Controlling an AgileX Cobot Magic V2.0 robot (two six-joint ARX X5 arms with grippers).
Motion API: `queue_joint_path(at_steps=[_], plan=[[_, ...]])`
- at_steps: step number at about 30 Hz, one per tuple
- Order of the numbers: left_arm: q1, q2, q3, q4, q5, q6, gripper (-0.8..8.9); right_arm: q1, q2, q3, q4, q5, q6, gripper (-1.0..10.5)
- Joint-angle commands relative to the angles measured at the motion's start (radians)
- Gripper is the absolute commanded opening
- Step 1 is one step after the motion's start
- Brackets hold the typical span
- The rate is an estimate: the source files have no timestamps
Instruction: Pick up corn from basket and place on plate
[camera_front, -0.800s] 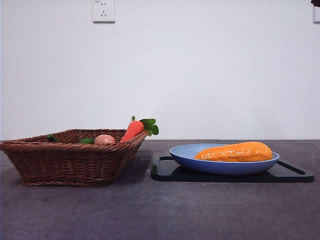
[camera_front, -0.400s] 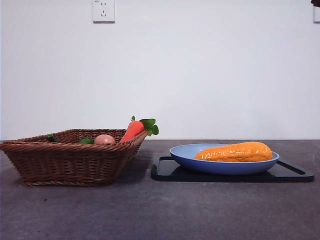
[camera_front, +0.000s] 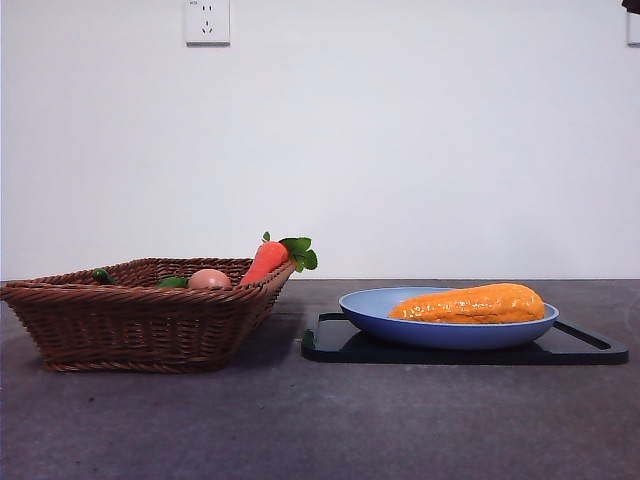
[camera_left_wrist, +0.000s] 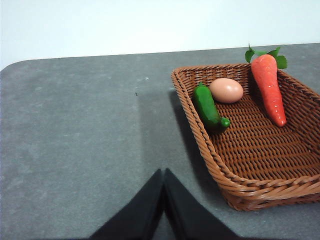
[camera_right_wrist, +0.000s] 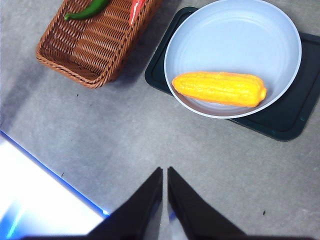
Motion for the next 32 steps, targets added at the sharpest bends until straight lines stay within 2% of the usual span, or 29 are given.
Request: queue_joint_path(at_steps=[1,5,8,11,14,19,22,25,32], plan=[[0.003,-0.001,-0.023,-0.016,-0.002,-0.004,0.04,0.002,0.009,0.017,0.006,-0.002,-0.011,0.0],[0.003,-0.001,-0.023,-0.016,-0.002,-0.004,0.04,0.008,0.008,0.017,0.007,-0.004,-0.016,0.0],[0.003,-0.001,-0.023,-0.016,-0.002,-0.004,0.04,-0.005,-0.022,0.016,0.064,0.006,-0.073,0.0],[0.003,-0.001,-0.023,-0.016,-0.002,-0.004,0.04,-0.039,-0.074,-0.011,0.235,0.005,-0.113,0.0],[0.003,-0.001,-0.023,-0.016,-0.002,-0.004,0.04,-0.072,-0.145,-0.085,0.451,-0.002,-0.113,0.0],[0.003,-0.001,-0.023,-0.016,-0.002,-0.004,0.04,-0.155,-0.305,-0.317,0.802,-0.011,-0.056,0.0],[0.003,-0.001,-0.023,-0.016,-0.002,-0.004,0.04,-0.199,-0.413,-0.473,0.949,0.003,-0.036,0.0],[0.003,-0.001,-0.023,-0.016,-0.002,-0.004,0.04,-0.226,-0.518,-0.618,1.056,0.017,-0.038,0.0],[0.003,-0.001,-0.023,-0.016,-0.002,-0.004,0.04,-0.234,-0.737,-0.882,1.167,0.150,-0.042,0.0]])
